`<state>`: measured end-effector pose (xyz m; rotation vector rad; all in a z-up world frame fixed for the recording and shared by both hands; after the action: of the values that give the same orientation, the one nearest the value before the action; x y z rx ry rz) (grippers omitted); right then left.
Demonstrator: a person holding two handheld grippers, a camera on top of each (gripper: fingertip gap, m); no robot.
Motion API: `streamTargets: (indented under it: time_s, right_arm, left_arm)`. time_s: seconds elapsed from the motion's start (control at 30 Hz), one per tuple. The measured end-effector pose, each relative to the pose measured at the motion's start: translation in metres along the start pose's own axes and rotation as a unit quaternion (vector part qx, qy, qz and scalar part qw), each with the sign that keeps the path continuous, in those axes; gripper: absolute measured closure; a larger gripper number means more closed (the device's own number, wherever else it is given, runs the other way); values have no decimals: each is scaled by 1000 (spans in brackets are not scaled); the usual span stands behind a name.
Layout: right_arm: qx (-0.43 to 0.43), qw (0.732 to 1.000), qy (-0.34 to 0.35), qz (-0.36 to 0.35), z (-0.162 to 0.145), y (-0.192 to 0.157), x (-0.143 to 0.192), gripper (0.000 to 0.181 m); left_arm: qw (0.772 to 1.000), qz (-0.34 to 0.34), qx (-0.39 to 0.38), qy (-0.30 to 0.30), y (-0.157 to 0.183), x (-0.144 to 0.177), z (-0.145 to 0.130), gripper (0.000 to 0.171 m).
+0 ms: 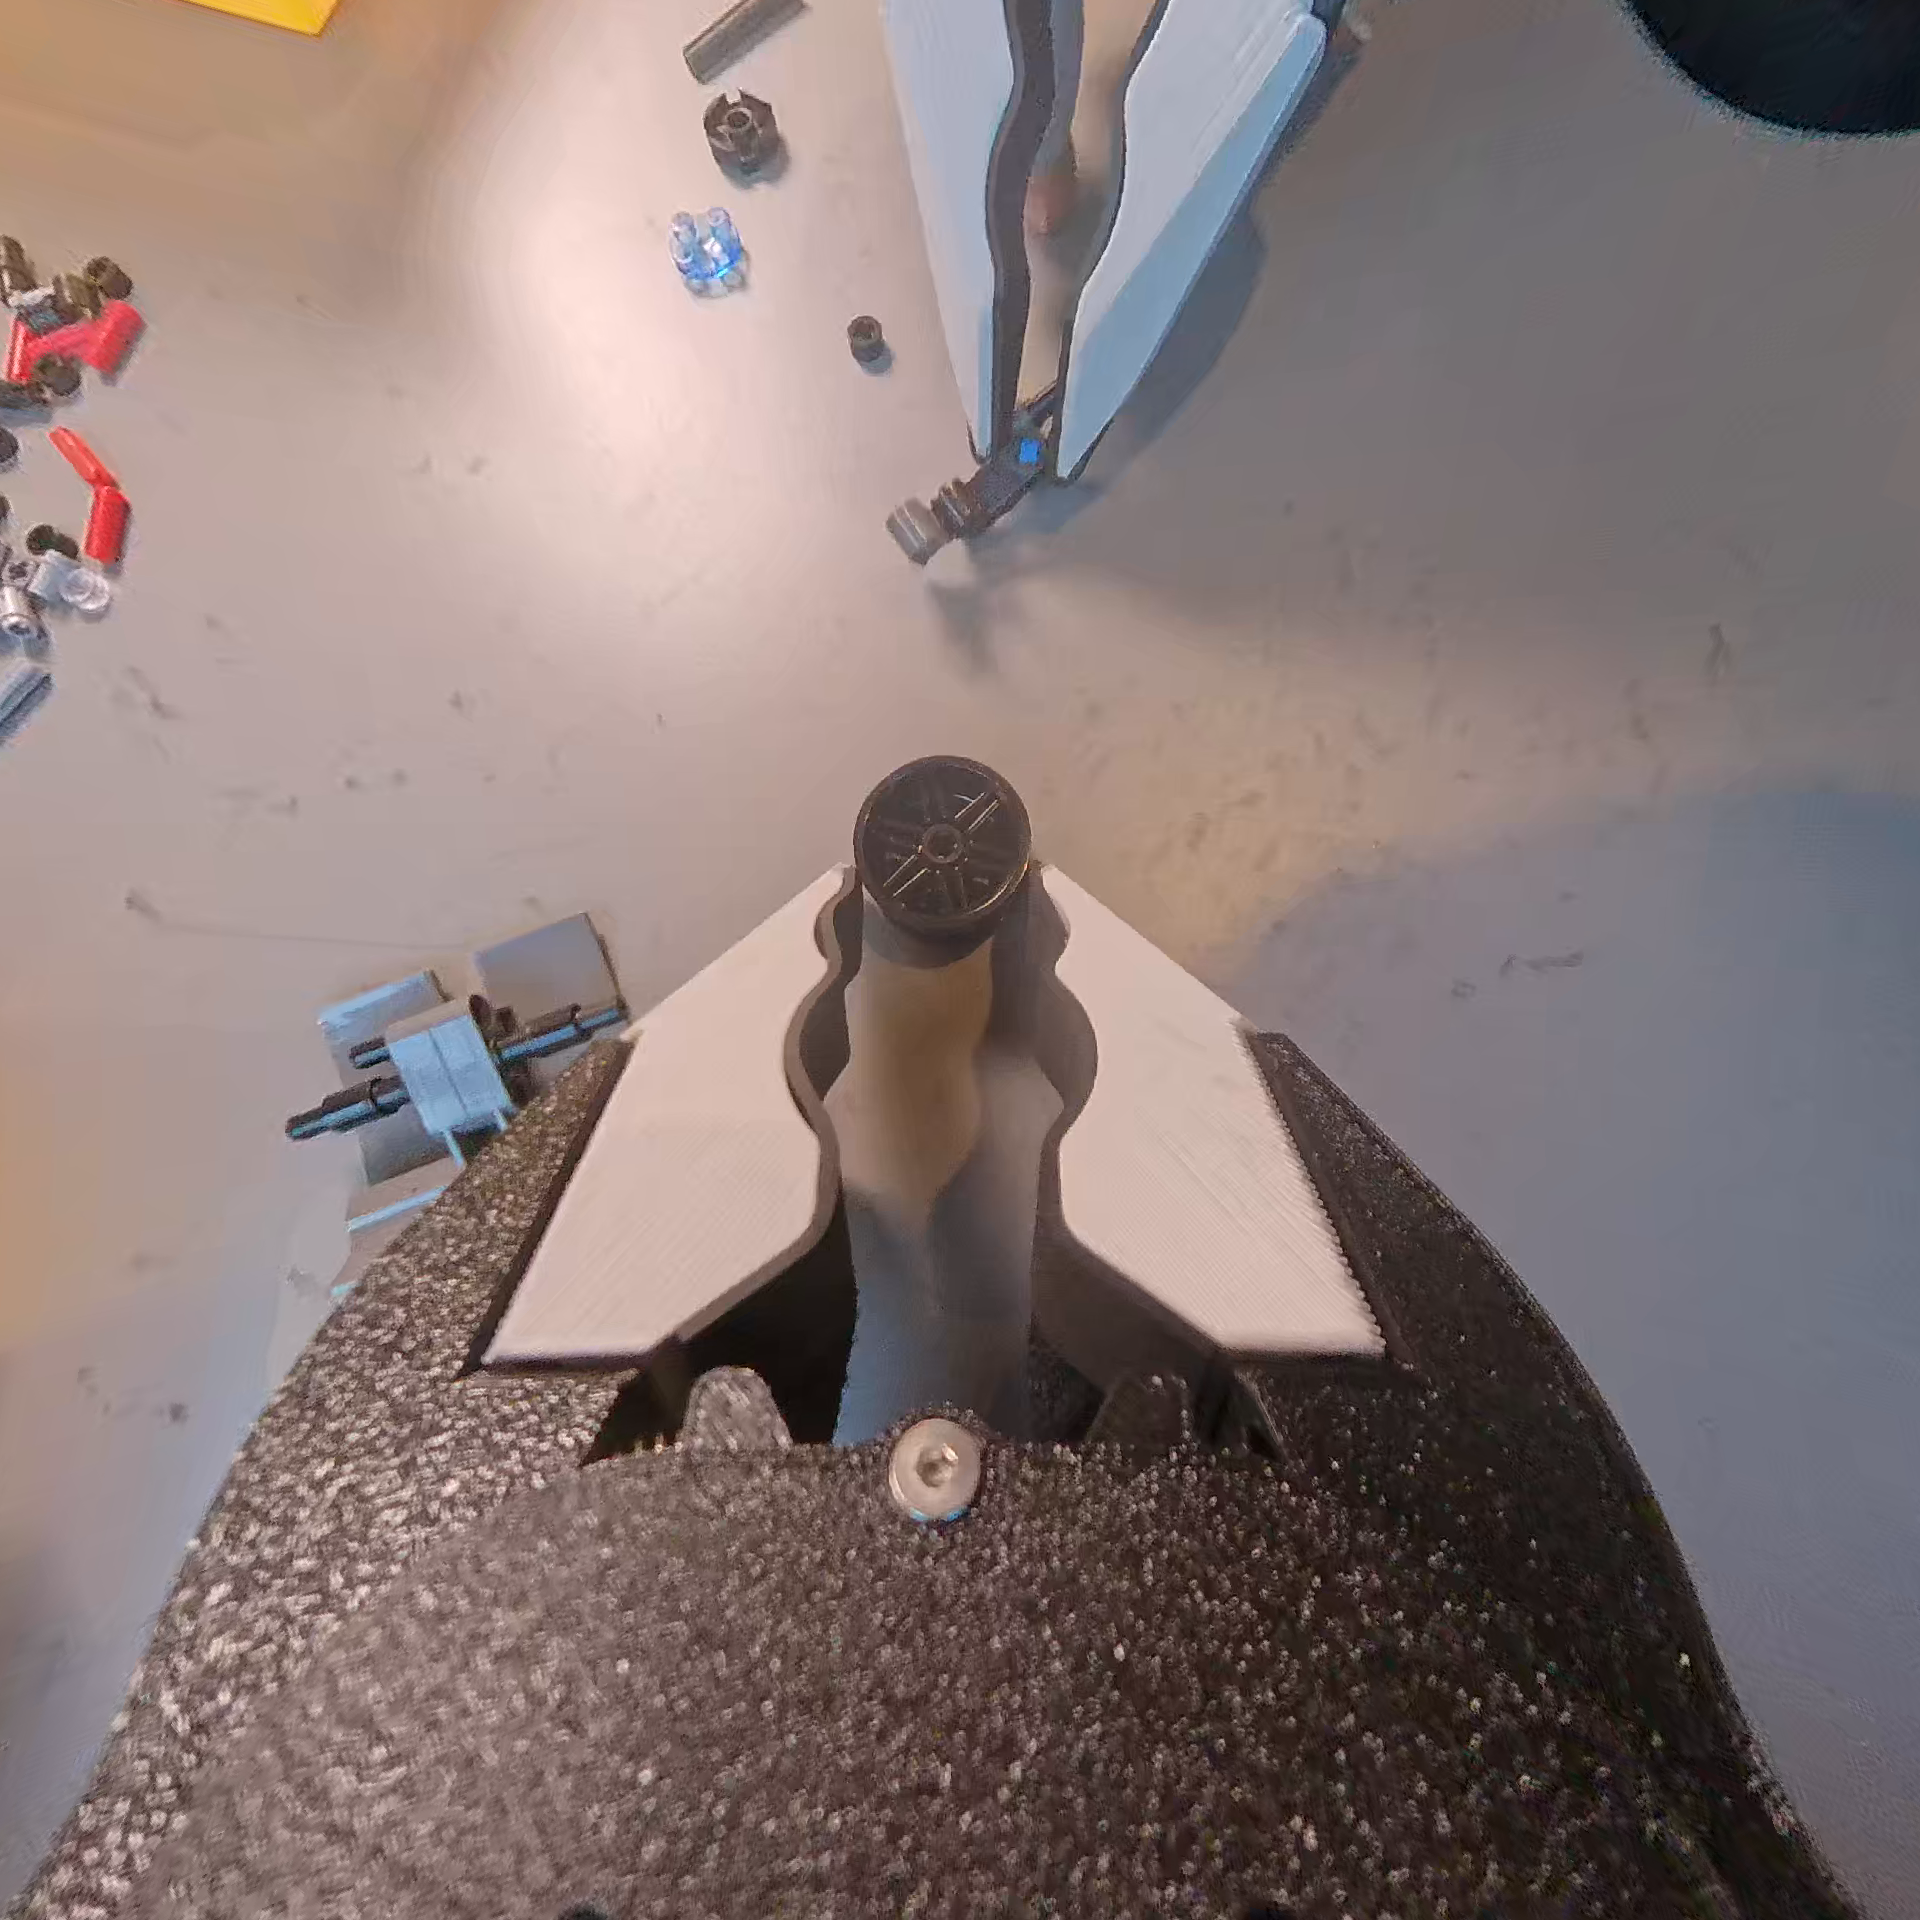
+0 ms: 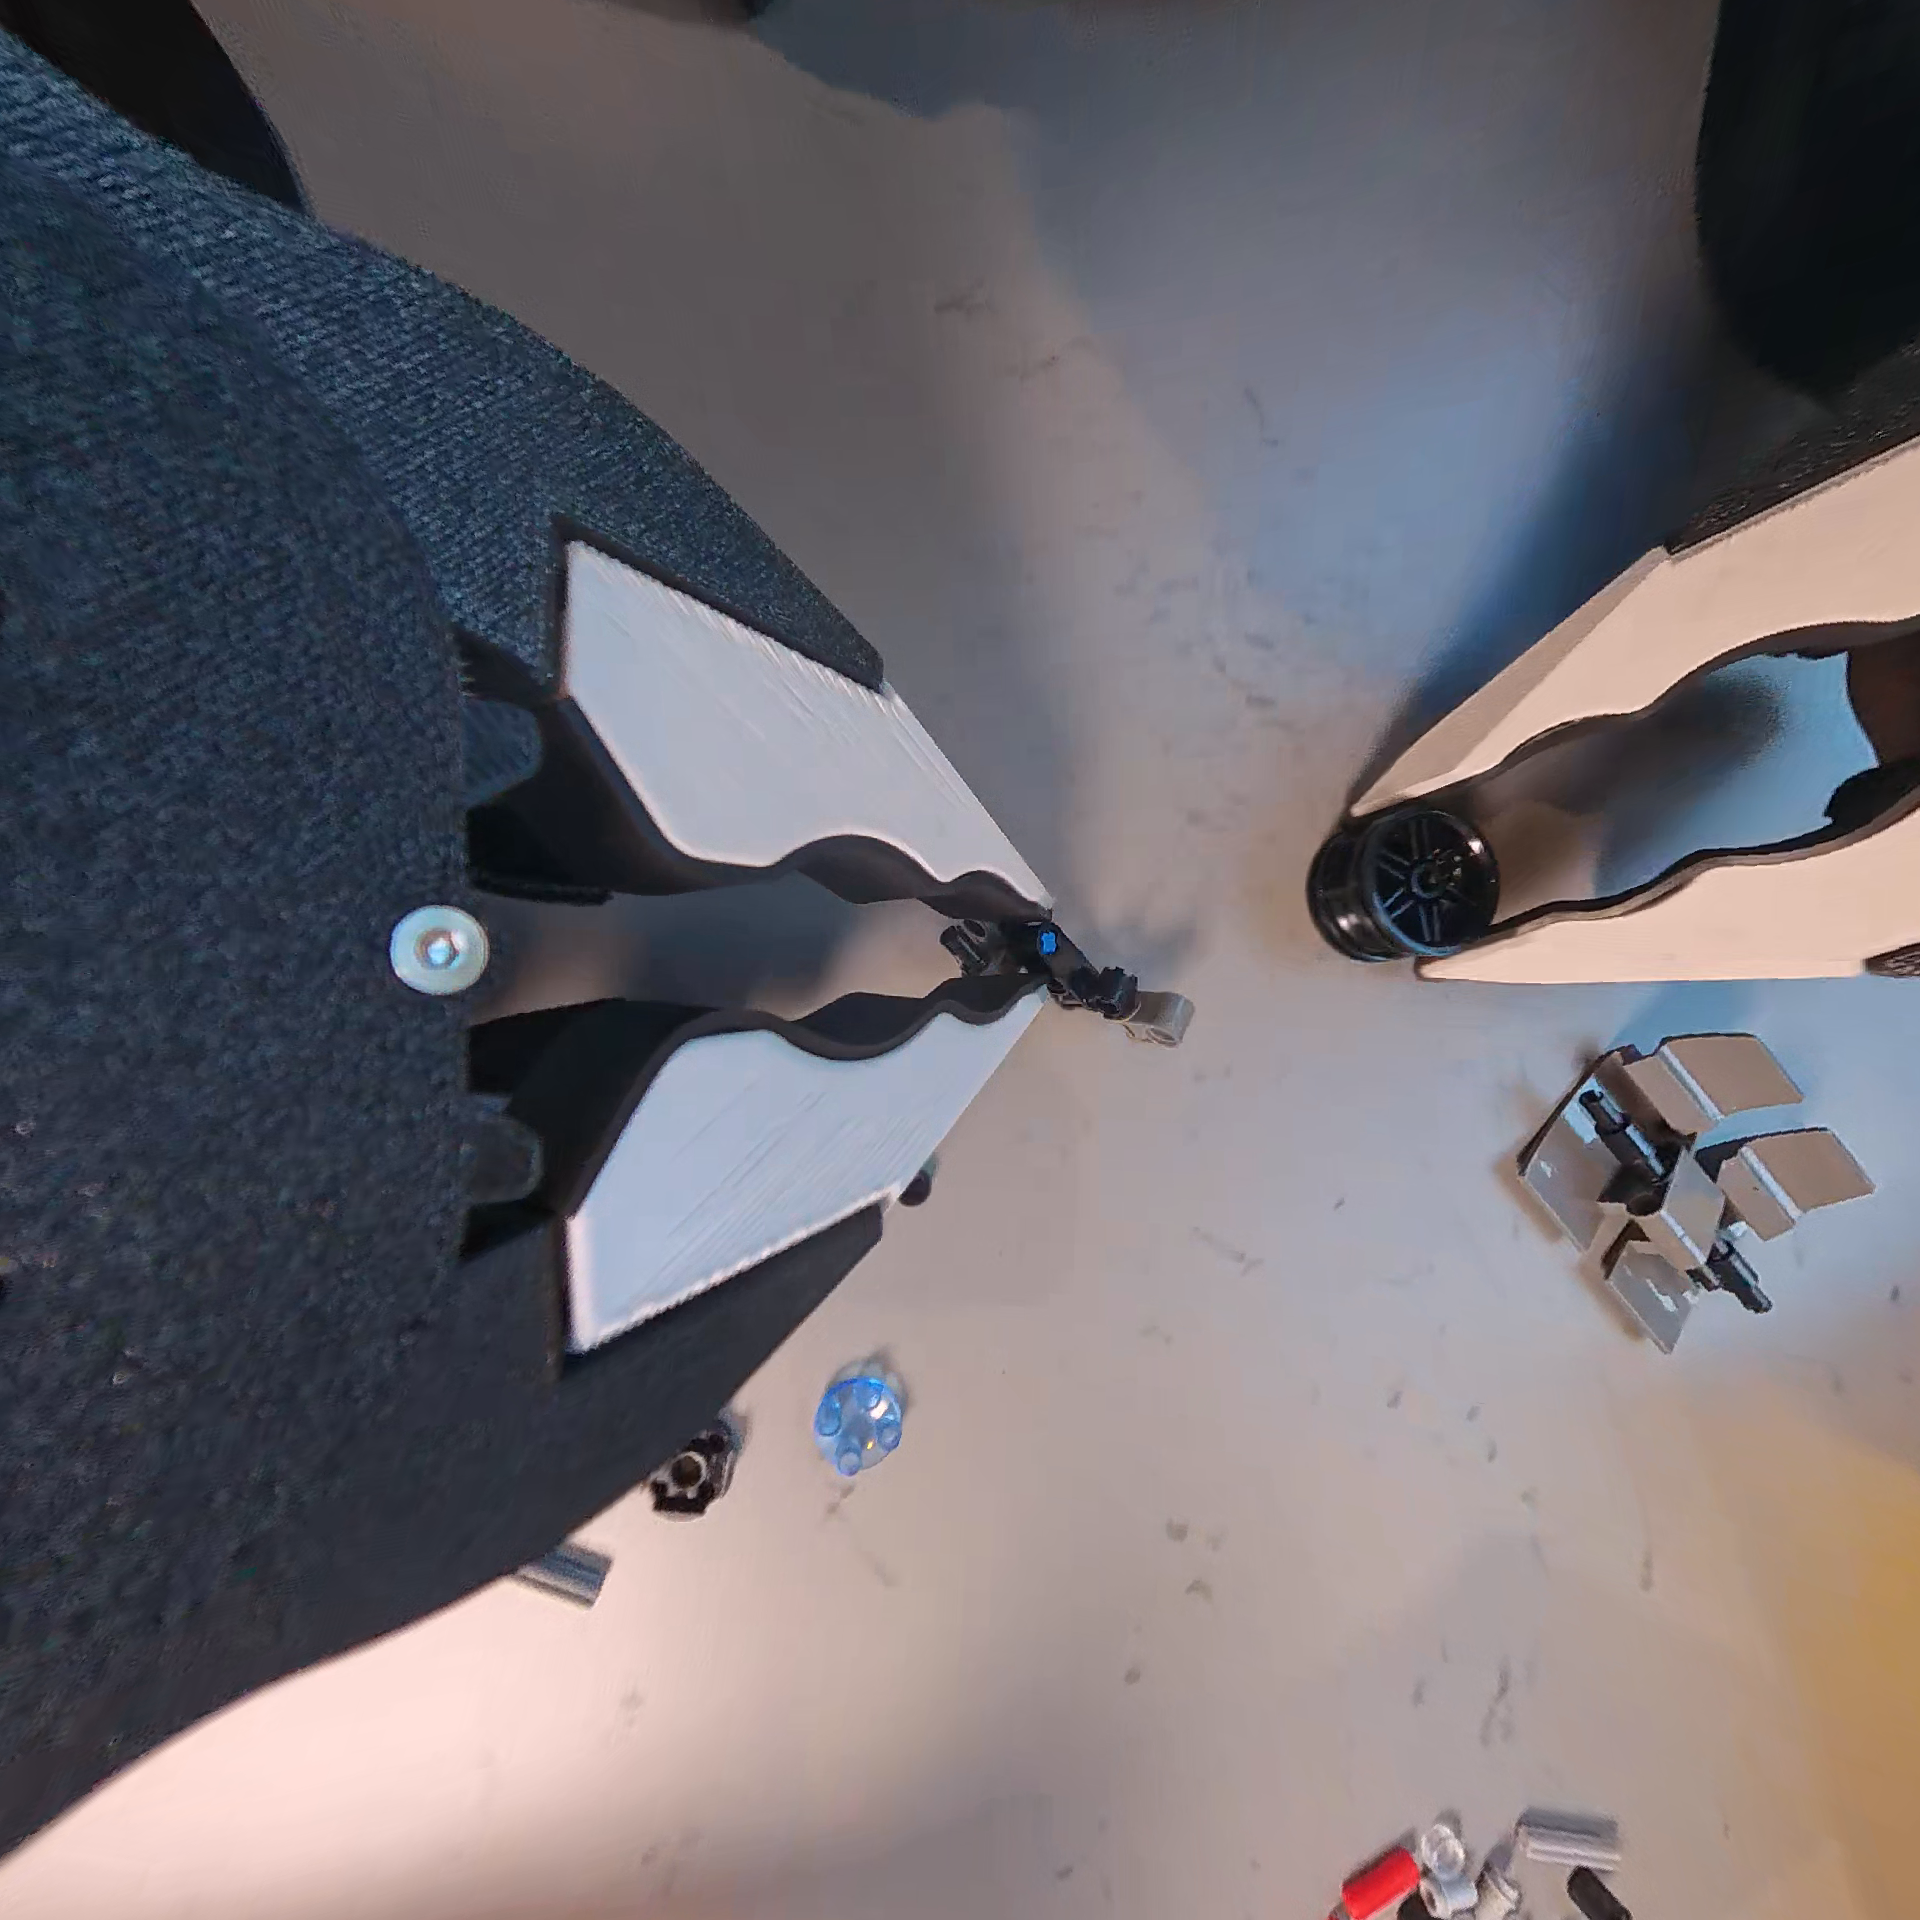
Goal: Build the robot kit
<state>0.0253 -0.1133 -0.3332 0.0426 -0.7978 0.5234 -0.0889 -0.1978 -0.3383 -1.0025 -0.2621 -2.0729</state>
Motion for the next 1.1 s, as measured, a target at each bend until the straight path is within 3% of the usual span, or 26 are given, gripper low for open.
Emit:
streamTargets:
  time_s: [0.27,0.4,0.47,0.67,0.93,1.1]
  right_arm:
    - [-13,1000,7,19,-2,-1,16,155]
    - [-59,992,66,-90,-5,35,75,156]
    - [-81,983,35,-163,-25,55,92,157]
    - [-124,975,-20,-182,-55,71,84,164]
    - [-131,978,-32,-158,-65,70,78,176]
    - [-59,989,-7,-138,-49,57,81,176]
  left_arm:
    - [1000,-16,8,6,-1,3,-3,135]
    - [998,-24,28,47,-8,18,4,131]
    - [995,-23,48,80,-13,25,10,132]
    - [987,-11,89,130,-16,23,24,139]
    - [988,-15,117,97,-5,-3,35,141]
    - [990,-28,127,60,-8,-18,46,141]
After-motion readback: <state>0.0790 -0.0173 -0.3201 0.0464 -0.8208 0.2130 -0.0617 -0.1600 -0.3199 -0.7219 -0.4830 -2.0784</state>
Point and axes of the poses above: each gripper's, where its closed fingertips meet, x back along the fingers, z out of its top, y = z × x across the jaws, the point moved 5 cm from there along x, back along the fingers, and after that the axes turned 7 degrees about z, right-handed, at the moved point
